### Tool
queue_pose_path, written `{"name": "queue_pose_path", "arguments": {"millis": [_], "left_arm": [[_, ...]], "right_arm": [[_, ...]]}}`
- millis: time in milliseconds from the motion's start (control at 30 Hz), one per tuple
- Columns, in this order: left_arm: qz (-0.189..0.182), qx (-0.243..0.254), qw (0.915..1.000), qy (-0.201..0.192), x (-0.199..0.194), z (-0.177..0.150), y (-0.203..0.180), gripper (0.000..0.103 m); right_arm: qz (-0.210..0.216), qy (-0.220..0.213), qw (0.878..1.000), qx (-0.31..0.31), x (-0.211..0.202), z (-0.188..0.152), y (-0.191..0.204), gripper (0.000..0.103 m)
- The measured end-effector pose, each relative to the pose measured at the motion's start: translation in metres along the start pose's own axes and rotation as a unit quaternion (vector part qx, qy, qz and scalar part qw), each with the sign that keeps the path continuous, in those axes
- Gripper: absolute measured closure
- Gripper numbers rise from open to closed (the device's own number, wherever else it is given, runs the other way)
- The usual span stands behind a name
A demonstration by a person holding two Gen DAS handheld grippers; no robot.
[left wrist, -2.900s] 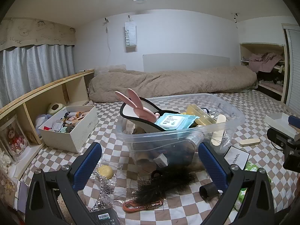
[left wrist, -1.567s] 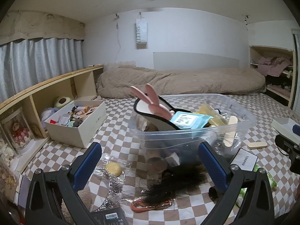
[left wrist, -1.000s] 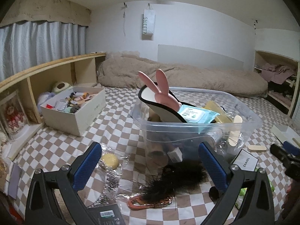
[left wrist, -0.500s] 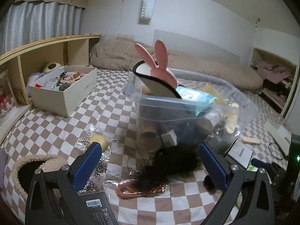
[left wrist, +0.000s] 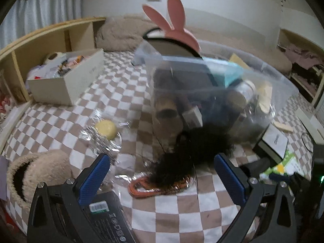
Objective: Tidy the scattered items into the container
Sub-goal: 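Move the left tool down toward the bagged orange cable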
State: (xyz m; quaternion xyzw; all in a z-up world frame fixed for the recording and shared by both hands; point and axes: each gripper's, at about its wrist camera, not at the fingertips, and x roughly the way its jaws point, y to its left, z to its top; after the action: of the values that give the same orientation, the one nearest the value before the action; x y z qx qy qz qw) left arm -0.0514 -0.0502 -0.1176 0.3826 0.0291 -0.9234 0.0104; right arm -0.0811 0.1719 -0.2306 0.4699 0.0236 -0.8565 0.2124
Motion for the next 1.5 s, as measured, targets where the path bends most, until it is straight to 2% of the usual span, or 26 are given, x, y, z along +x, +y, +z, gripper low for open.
{"name": "queue_pose_path", "arguments": {"millis": [300, 367, 533, 633, 800, 933, 1100, 1267, 1400, 1500], "left_arm": [[-0.006, 0.013, 0.9976, 0.067, 0.034, -0.022, -0.009, 0.000], [0.007, 0.015, 0.9968, 0.079, 0.043, -0.026, -0.011, 0.000], [0.069, 0.033, 0.9910, 0.110, 0.075, -0.036, -0.020, 0.000], [0.083, 0.031, 0.9885, 0.123, 0.091, -0.040, -0.019, 0.000], [0.083, 0.015, 0.9886, 0.125, 0.112, -0.037, -0.022, 0.000], [0.114, -0.014, 0.9861, 0.120, 0.125, -0.036, -0.011, 0.000], [0.140, -0.016, 0.9837, 0.112, 0.122, -0.038, 0.000, 0.000], [0.173, -0.045, 0.9771, 0.115, 0.124, -0.033, 0.024, 0.000], [0.190, -0.062, 0.9727, 0.118, 0.127, -0.029, 0.044, 0.000], [0.191, -0.063, 0.9724, 0.118, 0.129, -0.027, 0.046, 0.000]], "right_arm": [[-0.054, 0.004, 0.998, 0.007, -0.001, -0.001, -0.026, 0.000], [-0.058, 0.001, 0.998, 0.022, -0.003, 0.000, -0.033, 0.000], [-0.066, -0.013, 0.997, 0.046, -0.005, 0.002, -0.041, 0.000], [-0.077, -0.023, 0.996, 0.049, -0.006, 0.002, -0.039, 0.000], [-0.104, -0.049, 0.993, 0.038, -0.006, 0.007, -0.028, 0.000], [-0.109, -0.067, 0.991, 0.030, -0.001, 0.016, -0.018, 0.000], [-0.138, -0.057, 0.989, 0.019, 0.020, 0.023, -0.011, 0.000], [-0.185, -0.039, 0.982, 0.031, 0.028, 0.018, -0.022, 0.000], [-0.177, -0.045, 0.982, 0.051, 0.017, 0.014, -0.032, 0.000], [-0.177, -0.046, 0.982, 0.053, 0.009, 0.009, -0.035, 0.000]]}}
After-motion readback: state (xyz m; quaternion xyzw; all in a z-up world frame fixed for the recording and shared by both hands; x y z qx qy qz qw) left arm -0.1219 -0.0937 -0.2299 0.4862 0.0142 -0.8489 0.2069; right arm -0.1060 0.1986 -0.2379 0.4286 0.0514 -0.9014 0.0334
